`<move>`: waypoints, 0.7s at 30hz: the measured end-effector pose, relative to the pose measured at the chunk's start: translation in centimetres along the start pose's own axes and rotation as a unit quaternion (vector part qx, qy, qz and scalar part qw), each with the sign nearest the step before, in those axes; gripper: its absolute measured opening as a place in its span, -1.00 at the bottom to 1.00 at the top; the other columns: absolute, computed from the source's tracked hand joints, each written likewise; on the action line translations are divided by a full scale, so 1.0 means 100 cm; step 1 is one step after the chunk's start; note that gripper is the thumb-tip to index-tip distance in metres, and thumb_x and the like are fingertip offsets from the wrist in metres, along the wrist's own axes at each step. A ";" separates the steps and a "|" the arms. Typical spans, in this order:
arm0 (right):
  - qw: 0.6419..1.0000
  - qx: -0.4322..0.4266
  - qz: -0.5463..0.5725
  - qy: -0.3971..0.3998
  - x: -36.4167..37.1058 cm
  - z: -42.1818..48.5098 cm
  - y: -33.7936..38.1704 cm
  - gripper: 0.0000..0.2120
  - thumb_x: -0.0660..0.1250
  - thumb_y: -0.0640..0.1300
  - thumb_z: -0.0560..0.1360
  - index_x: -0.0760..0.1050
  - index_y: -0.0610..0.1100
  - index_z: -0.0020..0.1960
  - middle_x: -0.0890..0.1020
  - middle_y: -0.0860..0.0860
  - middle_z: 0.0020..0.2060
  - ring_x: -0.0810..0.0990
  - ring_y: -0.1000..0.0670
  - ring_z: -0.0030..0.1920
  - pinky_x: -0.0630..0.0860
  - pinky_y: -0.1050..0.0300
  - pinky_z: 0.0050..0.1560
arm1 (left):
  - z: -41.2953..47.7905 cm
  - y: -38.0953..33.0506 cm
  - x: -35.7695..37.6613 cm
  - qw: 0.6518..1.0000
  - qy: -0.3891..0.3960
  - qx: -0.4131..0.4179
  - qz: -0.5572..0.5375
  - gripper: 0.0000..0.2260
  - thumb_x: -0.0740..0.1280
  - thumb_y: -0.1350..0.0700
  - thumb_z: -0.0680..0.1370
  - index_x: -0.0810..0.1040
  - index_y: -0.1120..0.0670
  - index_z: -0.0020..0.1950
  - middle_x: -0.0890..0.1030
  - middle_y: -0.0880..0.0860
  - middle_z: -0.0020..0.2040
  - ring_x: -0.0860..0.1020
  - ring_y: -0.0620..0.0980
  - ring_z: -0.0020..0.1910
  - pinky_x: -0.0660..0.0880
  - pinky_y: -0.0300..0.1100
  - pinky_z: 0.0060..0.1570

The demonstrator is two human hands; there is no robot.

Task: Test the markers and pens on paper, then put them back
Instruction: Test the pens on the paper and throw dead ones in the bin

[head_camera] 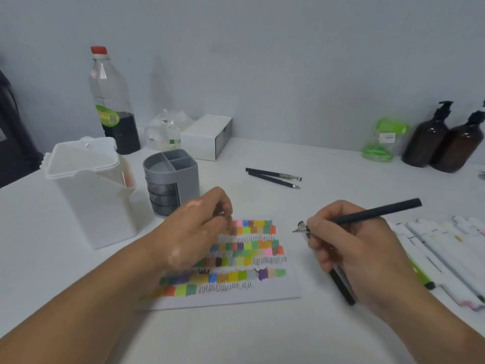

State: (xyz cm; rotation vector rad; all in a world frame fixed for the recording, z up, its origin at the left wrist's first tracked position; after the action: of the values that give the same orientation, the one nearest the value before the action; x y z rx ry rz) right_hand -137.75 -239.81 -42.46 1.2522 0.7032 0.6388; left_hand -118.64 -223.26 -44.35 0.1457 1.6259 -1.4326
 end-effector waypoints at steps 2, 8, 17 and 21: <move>0.999 0.002 0.038 -0.006 -0.002 0.001 -0.003 -0.86 0.44 -0.29 0.51 0.64 -0.15 -0.21 0.62 -0.11 -0.41 0.52 -0.02 -0.44 0.45 0.21 -0.45 | -0.003 -0.010 0.005 0.996 0.002 0.019 -0.083 -0.87 0.22 0.06 0.58 0.51 -0.16 0.00 0.61 -0.09 -0.16 0.51 -0.06 -0.24 0.53 0.13 -0.17; 0.980 0.044 0.192 0.007 -0.003 0.003 -0.004 -0.87 0.31 -0.23 0.34 0.62 -0.11 -0.28 0.59 -0.18 -0.40 0.51 -0.04 -0.45 0.46 0.18 -0.48 | -0.008 -0.022 0.020 0.990 -0.003 0.043 -0.135 -0.79 0.44 -0.14 0.48 0.66 -0.23 0.10 0.71 -0.12 -0.02 0.67 -0.06 -0.05 0.63 0.04 0.05; 0.989 0.004 0.141 0.035 0.005 -0.001 -0.006 -0.93 0.38 -0.23 0.35 0.65 -0.13 -0.24 0.65 -0.22 -0.36 0.56 -0.06 -0.43 0.51 0.18 -0.43 | -0.010 -0.029 0.023 0.982 -0.025 0.026 -0.187 -0.74 0.52 -0.14 0.31 0.71 -0.13 -0.04 0.74 -0.03 -0.08 0.70 0.01 -0.05 0.64 0.12 0.05; 0.989 -0.002 0.139 0.047 0.009 -0.001 -0.007 -0.93 0.39 -0.23 0.37 0.65 -0.11 -0.23 0.65 -0.21 -0.35 0.57 -0.07 -0.43 0.52 0.17 -0.42 | -0.010 -0.031 0.024 0.981 -0.018 0.025 -0.192 -0.78 0.52 -0.10 0.32 0.71 -0.14 -0.06 0.74 -0.04 -0.08 0.70 0.01 -0.06 0.64 0.09 0.05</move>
State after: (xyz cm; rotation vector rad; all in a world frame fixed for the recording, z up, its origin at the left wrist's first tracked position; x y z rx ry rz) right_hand -137.28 -239.19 -43.26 1.3344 0.6087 0.9324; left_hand -122.53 -224.51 -43.90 -0.1743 1.6481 -1.7563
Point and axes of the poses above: each hand's wrist, its own z-axis towards the middle knuckle, its own x-axis out of the palm, y = z × x, the point moved 4 cm from there along z, towards the middle knuckle
